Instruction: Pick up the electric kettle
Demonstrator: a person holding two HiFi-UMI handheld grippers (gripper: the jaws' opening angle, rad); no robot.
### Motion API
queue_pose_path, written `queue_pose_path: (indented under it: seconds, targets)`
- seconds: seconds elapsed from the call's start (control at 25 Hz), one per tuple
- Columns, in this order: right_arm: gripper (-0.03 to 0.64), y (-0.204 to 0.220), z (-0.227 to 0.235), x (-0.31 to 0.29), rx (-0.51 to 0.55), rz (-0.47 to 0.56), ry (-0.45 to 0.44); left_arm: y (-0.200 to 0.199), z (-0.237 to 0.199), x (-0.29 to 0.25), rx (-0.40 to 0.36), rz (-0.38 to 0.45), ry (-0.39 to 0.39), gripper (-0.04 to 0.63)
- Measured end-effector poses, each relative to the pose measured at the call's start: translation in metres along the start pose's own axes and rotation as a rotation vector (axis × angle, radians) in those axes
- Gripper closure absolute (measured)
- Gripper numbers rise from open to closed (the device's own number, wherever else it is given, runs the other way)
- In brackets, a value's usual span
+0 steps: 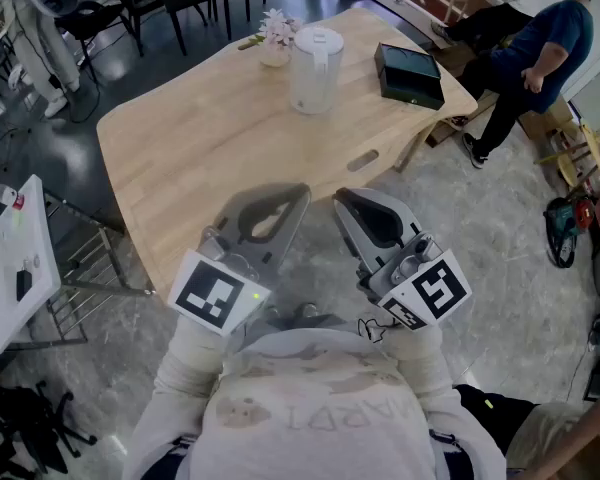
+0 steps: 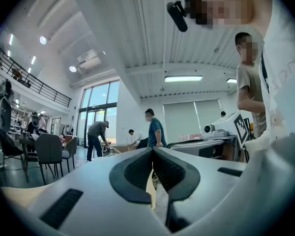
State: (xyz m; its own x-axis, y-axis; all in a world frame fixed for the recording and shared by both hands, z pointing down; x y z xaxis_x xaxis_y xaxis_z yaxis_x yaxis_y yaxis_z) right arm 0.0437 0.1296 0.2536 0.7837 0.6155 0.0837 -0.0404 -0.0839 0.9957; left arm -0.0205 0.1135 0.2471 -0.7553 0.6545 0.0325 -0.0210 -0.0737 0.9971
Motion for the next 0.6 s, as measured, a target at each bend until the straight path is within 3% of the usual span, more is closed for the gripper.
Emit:
queue_pose_path:
  seconds: [0.6]
  targets:
    - [0.58,0.001,-0.0021,-0.0071,0.002,-0.004,-0.005,0.0019,-0.0047,0.0013,-0.001,-0.005,0.009,0.583]
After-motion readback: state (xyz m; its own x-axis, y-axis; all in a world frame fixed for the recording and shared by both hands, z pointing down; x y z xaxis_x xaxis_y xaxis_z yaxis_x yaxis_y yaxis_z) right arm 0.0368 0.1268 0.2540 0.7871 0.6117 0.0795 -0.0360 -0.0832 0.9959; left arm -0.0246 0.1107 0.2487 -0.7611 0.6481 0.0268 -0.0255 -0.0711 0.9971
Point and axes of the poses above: the fingertips, and each gripper's own axes: x backward along the fingers, z to its right, y out of its underside, the point moved 2 cm from there along x, backward along the fingers, and after that the axes turned 12 degrees about -y, right-handed, at the moved point
